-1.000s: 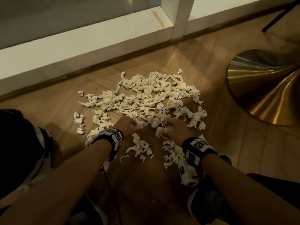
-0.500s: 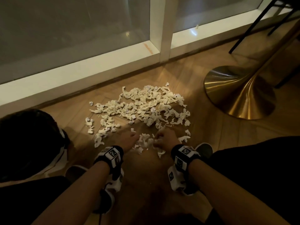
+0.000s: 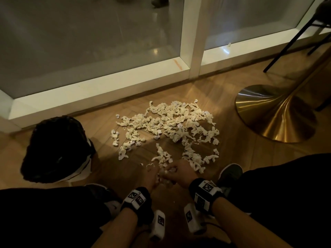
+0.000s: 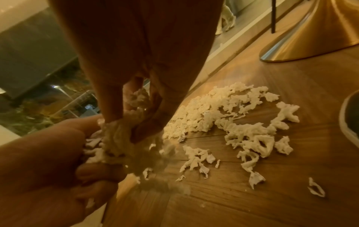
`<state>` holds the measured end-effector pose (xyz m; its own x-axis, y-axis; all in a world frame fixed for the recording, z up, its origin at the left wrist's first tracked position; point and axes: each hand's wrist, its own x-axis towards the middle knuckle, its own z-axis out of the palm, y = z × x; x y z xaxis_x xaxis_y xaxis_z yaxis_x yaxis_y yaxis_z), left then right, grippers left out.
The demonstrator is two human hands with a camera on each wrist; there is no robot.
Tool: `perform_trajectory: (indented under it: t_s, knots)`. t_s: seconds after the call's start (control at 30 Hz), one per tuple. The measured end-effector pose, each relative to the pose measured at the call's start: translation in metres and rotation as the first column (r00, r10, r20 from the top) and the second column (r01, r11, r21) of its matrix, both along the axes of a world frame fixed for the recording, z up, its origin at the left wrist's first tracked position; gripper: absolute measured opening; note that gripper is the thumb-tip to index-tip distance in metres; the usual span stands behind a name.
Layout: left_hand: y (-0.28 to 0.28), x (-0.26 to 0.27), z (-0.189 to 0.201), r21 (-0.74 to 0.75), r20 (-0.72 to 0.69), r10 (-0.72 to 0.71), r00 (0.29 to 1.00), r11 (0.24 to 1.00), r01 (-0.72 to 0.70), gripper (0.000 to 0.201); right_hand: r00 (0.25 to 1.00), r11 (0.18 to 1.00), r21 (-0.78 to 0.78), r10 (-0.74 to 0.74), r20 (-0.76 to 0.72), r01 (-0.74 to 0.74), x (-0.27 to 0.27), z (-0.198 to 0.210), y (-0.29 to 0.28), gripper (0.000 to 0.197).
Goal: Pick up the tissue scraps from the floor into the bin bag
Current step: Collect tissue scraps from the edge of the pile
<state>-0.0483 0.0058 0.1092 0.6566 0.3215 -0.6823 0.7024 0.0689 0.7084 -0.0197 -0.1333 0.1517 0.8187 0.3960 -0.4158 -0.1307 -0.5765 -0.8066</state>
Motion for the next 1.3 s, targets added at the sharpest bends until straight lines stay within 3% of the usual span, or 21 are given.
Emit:
perform_trajectory:
  t_s: [0.07,0.13,0.3,0.4,0.5,0.6,0.7,0.77,0.87,1.03,1.17,1.3]
  knots:
    - [0.002,-0.005,-0.005,-0.023,0.006,0.098,0.995,0.995,-0.098,0.023,0.997,0.998,-0.004,0.061,0.037,-0.061,-0.002,0.003,0.002,0.024]
    - [0.002,-0.008,-0.007,-0.027,0.02,0.096,0.995,0.995,-0.095,0.021,0.995,0.996,-0.008,0.085,0.047,-0.084,-0.004,0.004,0.003,0.025]
    - [0.003,-0.004,-0.011,-0.121,-0.066,0.187,0.98,0.974,-0.193,0.021,0.999,0.998,-0.051,0.04,0.021,-0.039,-0.002,0.0,0.005,0.023]
    - [0.001,-0.004,-0.01,-0.159,-0.07,0.123,0.99,0.978,-0.133,0.025,1.0,0.997,-0.069,0.02,0.019,-0.019,-0.002,-0.004,0.006,0.018]
    - [-0.002,-0.011,-0.006,-0.153,-0.059,0.053,0.997,0.986,-0.062,0.016,1.0,0.999,-0.052,-0.017,-0.019,0.016,-0.003,-0.01,0.006,0.012]
    - [-0.014,-0.011,-0.006,-0.22,-0.111,0.02,0.994,0.974,-0.044,0.029,0.996,0.993,-0.089,-0.083,-0.012,0.081,-0.002,-0.015,0.01,0.006]
    - [-0.023,-0.01,-0.015,-0.319,-0.219,0.085,0.972,0.935,-0.153,0.047,0.994,0.986,-0.13,-0.11,0.005,0.11,0.0,-0.015,0.017,0.002]
    - [-0.025,-0.011,-0.018,-0.361,-0.229,0.129,0.965,0.909,-0.208,0.049,0.996,0.987,-0.136,-0.089,0.016,0.091,0.0,-0.015,0.021,0.013]
    - [-0.023,-0.014,-0.01,-0.357,-0.196,0.143,0.97,0.911,-0.207,0.048,0.997,0.984,-0.177,0.004,0.071,0.008,-0.002,-0.015,0.027,0.023]
    - [-0.01,-0.009,-0.006,-0.382,-0.171,0.271,0.947,0.868,-0.317,0.041,0.972,0.97,-0.147,0.208,0.108,-0.191,-0.003,-0.017,0.029,0.019]
    - [-0.006,-0.006,-0.018,-0.344,-0.175,0.298,0.938,0.875,-0.342,0.04,0.979,0.976,-0.142,0.179,0.094,-0.164,-0.003,-0.02,0.025,0.021]
    - [-0.008,0.0,-0.018,-0.292,-0.119,0.24,0.963,0.919,-0.265,0.029,0.979,0.99,-0.097,0.12,0.167,-0.105,-0.002,-0.023,0.022,0.011]
